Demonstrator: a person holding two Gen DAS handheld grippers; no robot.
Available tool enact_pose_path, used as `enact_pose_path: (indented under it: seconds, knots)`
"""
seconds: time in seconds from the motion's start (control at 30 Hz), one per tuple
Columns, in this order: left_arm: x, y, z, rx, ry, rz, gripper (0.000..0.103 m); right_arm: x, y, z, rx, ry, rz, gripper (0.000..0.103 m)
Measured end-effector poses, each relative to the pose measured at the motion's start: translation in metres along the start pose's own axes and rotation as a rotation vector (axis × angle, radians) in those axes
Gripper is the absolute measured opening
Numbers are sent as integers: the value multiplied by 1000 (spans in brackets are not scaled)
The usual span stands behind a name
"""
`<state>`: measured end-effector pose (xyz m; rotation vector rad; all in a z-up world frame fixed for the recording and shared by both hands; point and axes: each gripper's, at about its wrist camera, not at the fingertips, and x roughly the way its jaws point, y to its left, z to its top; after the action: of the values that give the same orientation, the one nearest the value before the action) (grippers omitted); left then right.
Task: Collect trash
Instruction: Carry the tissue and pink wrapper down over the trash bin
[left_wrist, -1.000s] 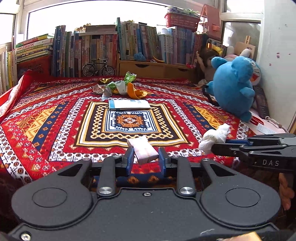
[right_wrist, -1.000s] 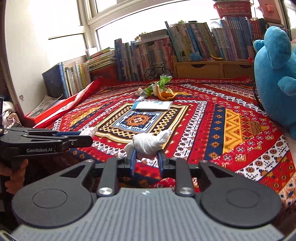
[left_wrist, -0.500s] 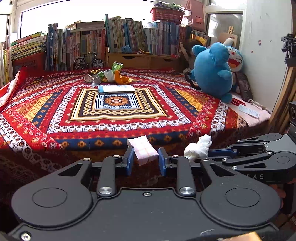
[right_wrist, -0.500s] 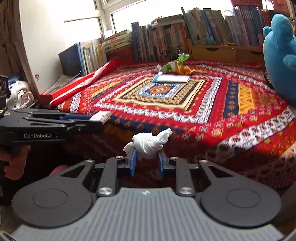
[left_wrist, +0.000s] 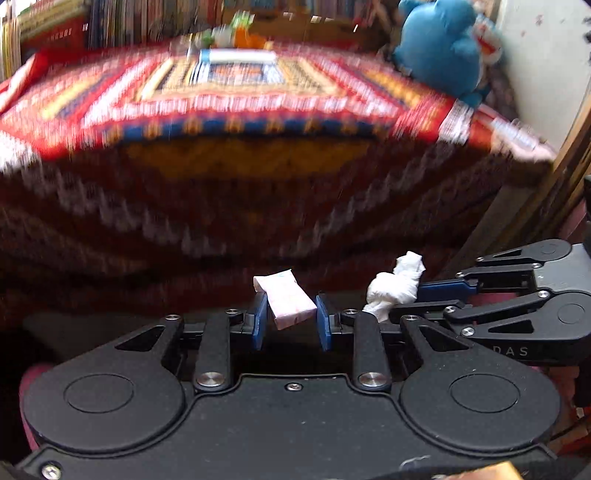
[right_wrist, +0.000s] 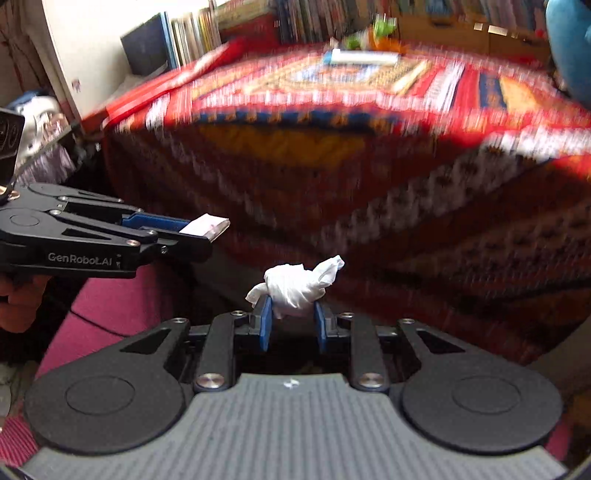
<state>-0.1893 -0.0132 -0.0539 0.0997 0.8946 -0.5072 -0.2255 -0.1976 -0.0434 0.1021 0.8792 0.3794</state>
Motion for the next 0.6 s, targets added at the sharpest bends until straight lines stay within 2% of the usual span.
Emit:
enact_pose_path:
  seconds: [0.17, 0.33, 0.4, 0.5, 0.6]
  knots:
    - [34, 8, -17, -58, 130, -9, 26, 24, -3, -17, 22, 90, 4, 30]
    - [68, 13, -34, -55, 200, 2, 26, 47, -5, -30, 19, 150, 14, 30]
    - [90, 15, -43, -62, 234, 35, 26, 60, -8, -35, 23, 179, 15, 30]
    - [121, 22, -55, -124, 309, 56, 26, 81, -17, -46, 98, 227, 34, 30]
    - [137, 26, -64, -161, 348, 50, 26, 95, -20, -55, 128, 263, 29, 30]
